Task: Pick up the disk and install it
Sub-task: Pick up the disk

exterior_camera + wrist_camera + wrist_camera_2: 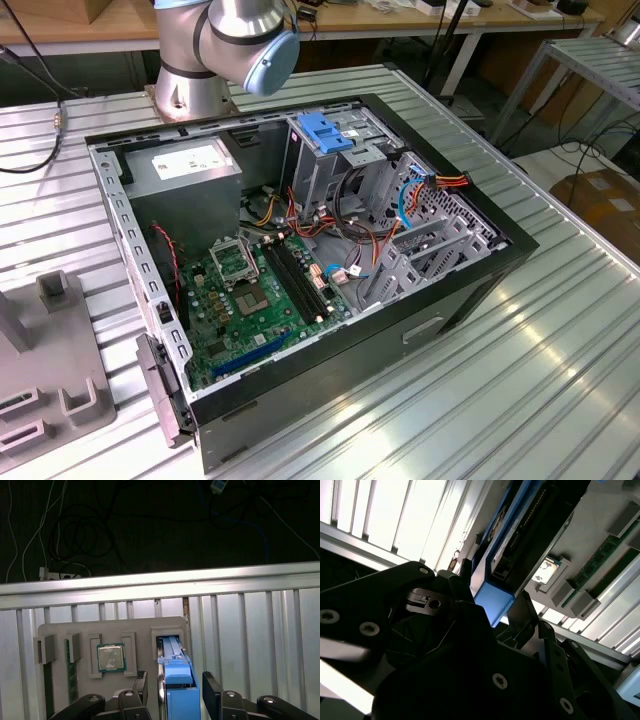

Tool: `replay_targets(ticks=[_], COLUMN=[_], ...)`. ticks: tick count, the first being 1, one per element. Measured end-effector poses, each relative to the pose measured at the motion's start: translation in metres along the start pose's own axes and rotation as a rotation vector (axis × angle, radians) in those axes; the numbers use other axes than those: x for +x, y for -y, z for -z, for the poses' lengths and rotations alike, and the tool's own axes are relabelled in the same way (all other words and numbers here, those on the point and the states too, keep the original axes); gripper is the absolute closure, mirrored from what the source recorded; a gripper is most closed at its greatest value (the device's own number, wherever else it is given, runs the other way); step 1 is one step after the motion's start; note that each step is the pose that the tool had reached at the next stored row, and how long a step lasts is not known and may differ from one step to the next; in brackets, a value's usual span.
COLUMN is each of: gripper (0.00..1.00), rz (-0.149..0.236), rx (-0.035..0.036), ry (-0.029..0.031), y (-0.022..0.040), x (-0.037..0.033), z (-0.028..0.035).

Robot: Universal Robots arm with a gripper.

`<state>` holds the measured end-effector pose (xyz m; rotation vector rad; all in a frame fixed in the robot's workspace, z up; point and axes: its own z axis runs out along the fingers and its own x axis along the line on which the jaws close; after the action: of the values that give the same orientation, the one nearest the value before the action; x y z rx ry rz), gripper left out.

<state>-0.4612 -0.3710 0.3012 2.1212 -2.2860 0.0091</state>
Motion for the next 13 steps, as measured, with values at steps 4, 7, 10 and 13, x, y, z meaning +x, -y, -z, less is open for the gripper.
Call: replay_targets(ticks=[4, 7, 10, 13], gripper=[0.53, 0.53, 0.53, 0.53], rz=[0.0, 0.0, 0.0, 0.0], rx=[-0.0001, 0.0002, -0.0001, -0.0001], ry=[0.0, 0.0001, 0.0, 0.0002], y=[0.0, 0.0, 0.0, 0.0], x=[0.0, 0.0, 0.0, -0.0001], z=[-0.0001, -0.0009, -0.0021, -0.0031])
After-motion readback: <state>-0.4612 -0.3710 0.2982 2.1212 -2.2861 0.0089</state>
